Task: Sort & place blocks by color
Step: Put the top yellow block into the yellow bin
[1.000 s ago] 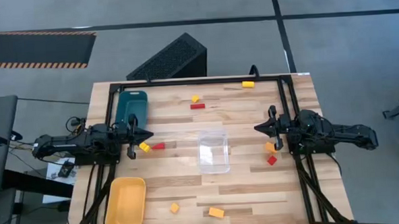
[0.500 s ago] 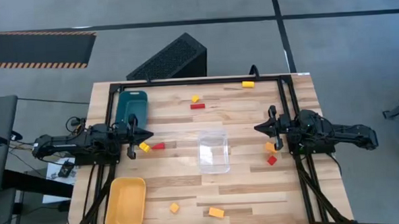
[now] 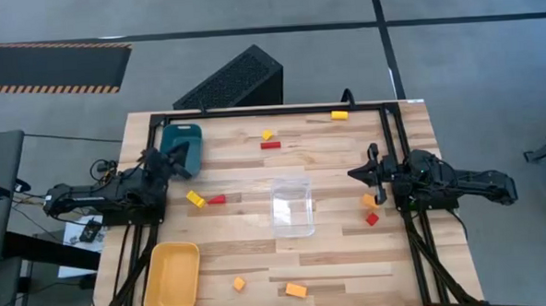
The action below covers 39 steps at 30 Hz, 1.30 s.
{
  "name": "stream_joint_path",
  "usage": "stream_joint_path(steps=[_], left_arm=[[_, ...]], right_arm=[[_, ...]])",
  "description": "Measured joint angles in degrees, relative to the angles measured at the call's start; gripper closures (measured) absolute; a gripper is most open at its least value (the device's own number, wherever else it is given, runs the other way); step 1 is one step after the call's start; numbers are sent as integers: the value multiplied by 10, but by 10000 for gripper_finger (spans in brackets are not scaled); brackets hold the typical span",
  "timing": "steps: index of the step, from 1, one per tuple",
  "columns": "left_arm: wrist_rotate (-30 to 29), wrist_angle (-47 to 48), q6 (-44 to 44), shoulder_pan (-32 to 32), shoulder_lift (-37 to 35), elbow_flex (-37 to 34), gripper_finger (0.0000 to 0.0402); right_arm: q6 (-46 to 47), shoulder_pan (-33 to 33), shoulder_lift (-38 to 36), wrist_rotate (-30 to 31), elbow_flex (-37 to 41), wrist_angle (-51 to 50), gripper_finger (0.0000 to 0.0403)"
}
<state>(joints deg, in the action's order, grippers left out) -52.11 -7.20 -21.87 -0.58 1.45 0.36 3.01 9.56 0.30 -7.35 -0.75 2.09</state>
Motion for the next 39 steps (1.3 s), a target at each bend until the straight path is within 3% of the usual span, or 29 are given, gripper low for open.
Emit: stream_joint_path(steps=[6,13,17,23,29,33,39], left_arm=[[-9,12,-21,-1,0,0,401],[50,-18,-125,-1,1,0,402],[64,-51,-197,-2,10,0,402],[120,-102,-146,-1,76,24,401],[150,-104,-110,-21,164,85,397],[202,-104,-91,-53,219,123,372],[299,-95,-77,-117,281,166,312]], right_arm=[[-1,0,0,0,1,7,361],[-6,18,2,105,2,70,361],[151,56,7,160,1,79,361],[308,114,46,136,1,154,359],[370,137,135,158,-62,183,359],[344,141,231,162,-135,181,359],[232,133,380,156,-262,179,368]])
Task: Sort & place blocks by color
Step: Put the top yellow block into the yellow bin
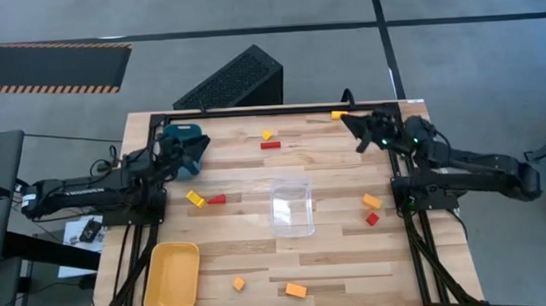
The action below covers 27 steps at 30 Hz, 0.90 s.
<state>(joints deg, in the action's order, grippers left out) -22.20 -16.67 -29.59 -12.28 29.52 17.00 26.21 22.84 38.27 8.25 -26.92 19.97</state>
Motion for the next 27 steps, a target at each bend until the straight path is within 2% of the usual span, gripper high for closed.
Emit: stream_joint_path(steps=[5,8,15,20,24,27], left_arm=[[99,69,-8,-54,16,42,278],[149,107,23,-74,16,61,270],[179,121,78,-94,16,69,268],[201,121,80,-109,16,69,268],[197,119,103,-129,17,69,268],[189,102,87,-145,26,70,268]], right_arm=[[31,0,95,24,-99,-8,381],[35,-12,141,26,-157,-61,386],[37,-72,232,110,-299,-222,373],[10,-93,291,150,-404,-357,350],[-20,-59,340,223,-468,-479,329],[-43,-1,379,196,-501,-552,312]])
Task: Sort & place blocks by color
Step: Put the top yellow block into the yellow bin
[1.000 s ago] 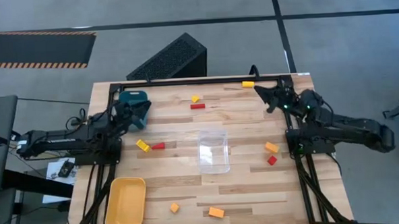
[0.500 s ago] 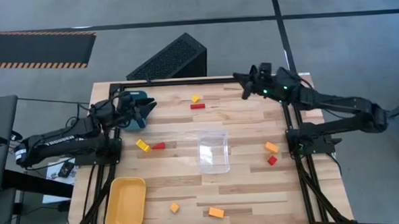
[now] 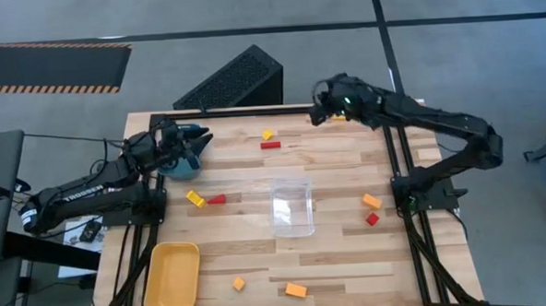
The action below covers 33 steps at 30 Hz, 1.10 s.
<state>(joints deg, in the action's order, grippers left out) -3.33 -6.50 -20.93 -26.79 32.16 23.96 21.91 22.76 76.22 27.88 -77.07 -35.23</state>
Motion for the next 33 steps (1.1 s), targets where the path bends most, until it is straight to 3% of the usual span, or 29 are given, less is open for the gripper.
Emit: stream_joint_path(steps=[6,15,24,33], left_arm=[[-4,-60,-27,-12,24,1,268],[-31,-117,-69,-10,66,1,268],[-61,-143,-113,0,99,1,268],[-107,-175,-119,32,133,1,268]], right_arm=[[-47,92,72,-127,-42,-39,270],[-211,208,166,-175,-48,-111,223],[-363,283,260,-191,-48,-118,215],[-427,331,338,-241,-48,-142,205]])
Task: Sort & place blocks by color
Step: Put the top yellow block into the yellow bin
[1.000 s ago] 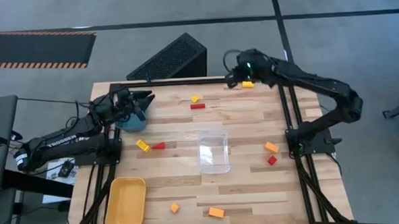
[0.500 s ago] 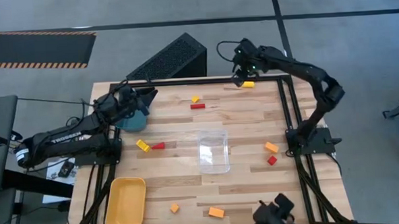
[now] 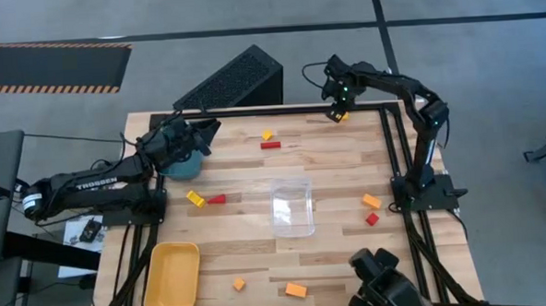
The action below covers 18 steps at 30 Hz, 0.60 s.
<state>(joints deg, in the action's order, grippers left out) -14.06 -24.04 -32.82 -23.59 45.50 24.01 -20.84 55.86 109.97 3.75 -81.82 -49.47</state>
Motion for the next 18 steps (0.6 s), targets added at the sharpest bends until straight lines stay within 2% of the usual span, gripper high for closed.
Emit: stream_joint_path(steps=[4,9,18], left_arm=[[-21,-1,0,9,14,0,268],[-18,1,-5,12,22,0,268],[-18,1,-9,12,22,0,268]], right_arm=[[-21,9,21,3,0,2,184],[-15,9,38,6,0,-1,156],[-13,5,38,20,4,19,160]])
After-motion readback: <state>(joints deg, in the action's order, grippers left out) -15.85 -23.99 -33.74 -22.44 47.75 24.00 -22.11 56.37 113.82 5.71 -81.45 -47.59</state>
